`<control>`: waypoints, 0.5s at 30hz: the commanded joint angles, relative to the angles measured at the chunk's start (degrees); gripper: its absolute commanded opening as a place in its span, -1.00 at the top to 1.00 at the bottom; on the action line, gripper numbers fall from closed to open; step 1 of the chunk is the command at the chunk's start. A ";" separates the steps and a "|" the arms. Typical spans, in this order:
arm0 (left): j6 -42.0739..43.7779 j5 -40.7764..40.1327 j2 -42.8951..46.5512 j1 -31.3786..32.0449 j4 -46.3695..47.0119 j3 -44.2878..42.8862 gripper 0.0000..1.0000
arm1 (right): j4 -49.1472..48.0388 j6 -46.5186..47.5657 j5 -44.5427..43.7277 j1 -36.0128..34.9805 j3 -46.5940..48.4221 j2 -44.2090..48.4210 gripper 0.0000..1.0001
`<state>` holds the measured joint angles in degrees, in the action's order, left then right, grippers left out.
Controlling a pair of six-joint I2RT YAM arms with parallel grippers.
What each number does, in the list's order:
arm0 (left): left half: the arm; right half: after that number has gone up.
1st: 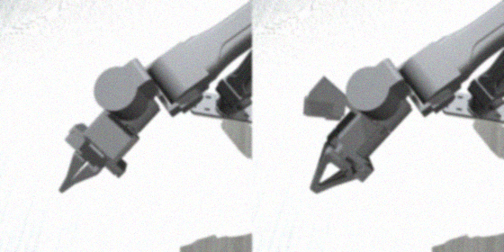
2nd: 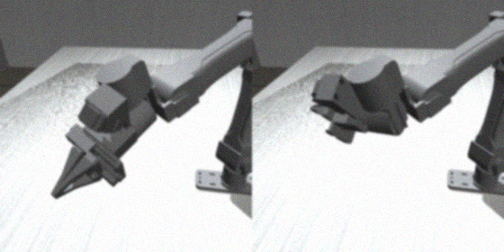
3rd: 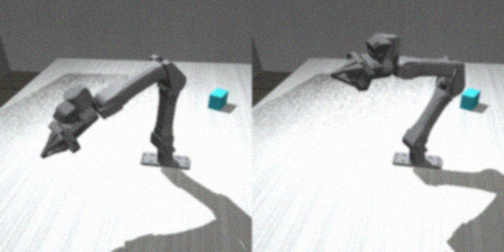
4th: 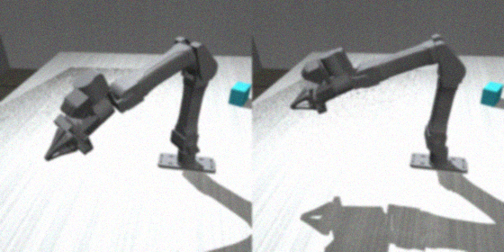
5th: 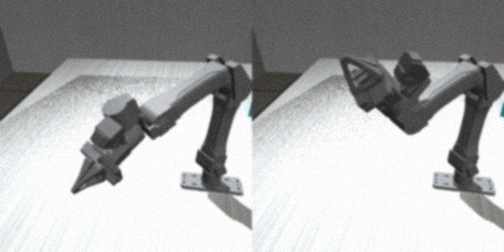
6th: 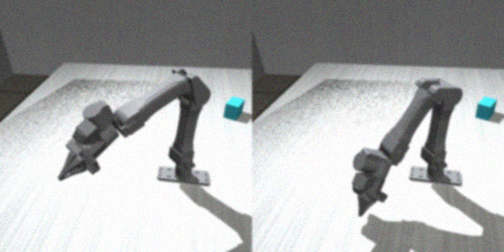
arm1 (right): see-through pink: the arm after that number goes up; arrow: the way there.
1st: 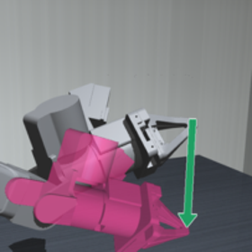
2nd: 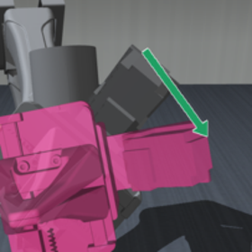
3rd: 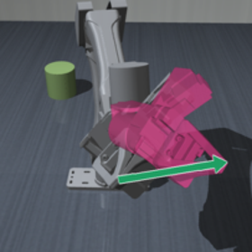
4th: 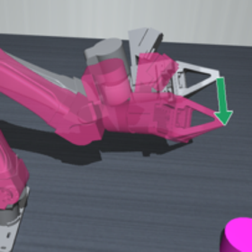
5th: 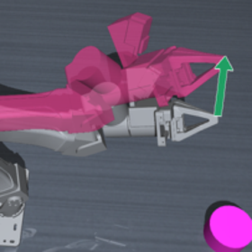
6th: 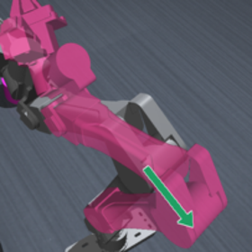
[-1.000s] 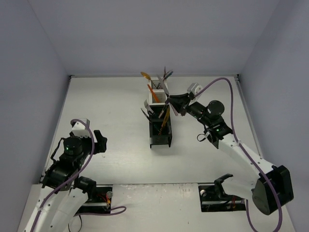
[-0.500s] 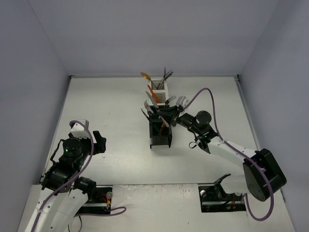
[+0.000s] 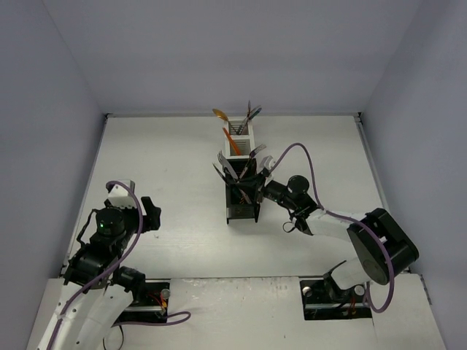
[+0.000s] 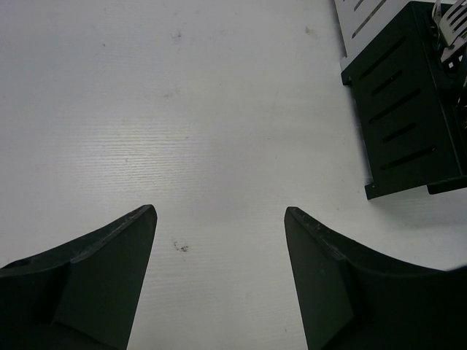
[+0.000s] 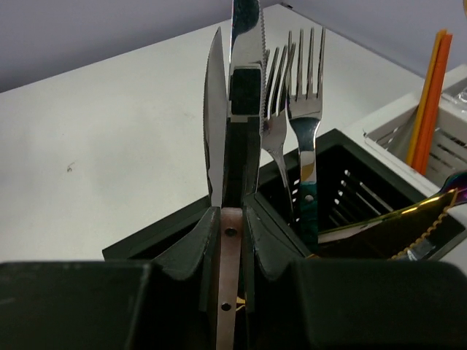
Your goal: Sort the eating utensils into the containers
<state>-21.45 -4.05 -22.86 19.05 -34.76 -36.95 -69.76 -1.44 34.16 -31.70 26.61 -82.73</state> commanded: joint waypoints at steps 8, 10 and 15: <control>1.06 0.62 -1.93 -0.24 4.35 -0.67 -0.35 | -11.69 2.94 -1.72 -1.24 -2.63 7.34 0.67; 1.12 0.56 -1.75 -0.24 4.35 -0.70 -0.35 | -8.35 4.27 -2.25 -1.23 -2.47 9.97 0.56; 1.06 0.44 -1.40 -0.24 4.35 -0.67 -0.35 | 3.68 7.32 -4.81 -1.17 -0.06 16.49 0.13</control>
<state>-21.23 -3.88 -23.51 19.05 -34.48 -36.95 -68.49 1.88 32.00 -32.40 22.83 -71.61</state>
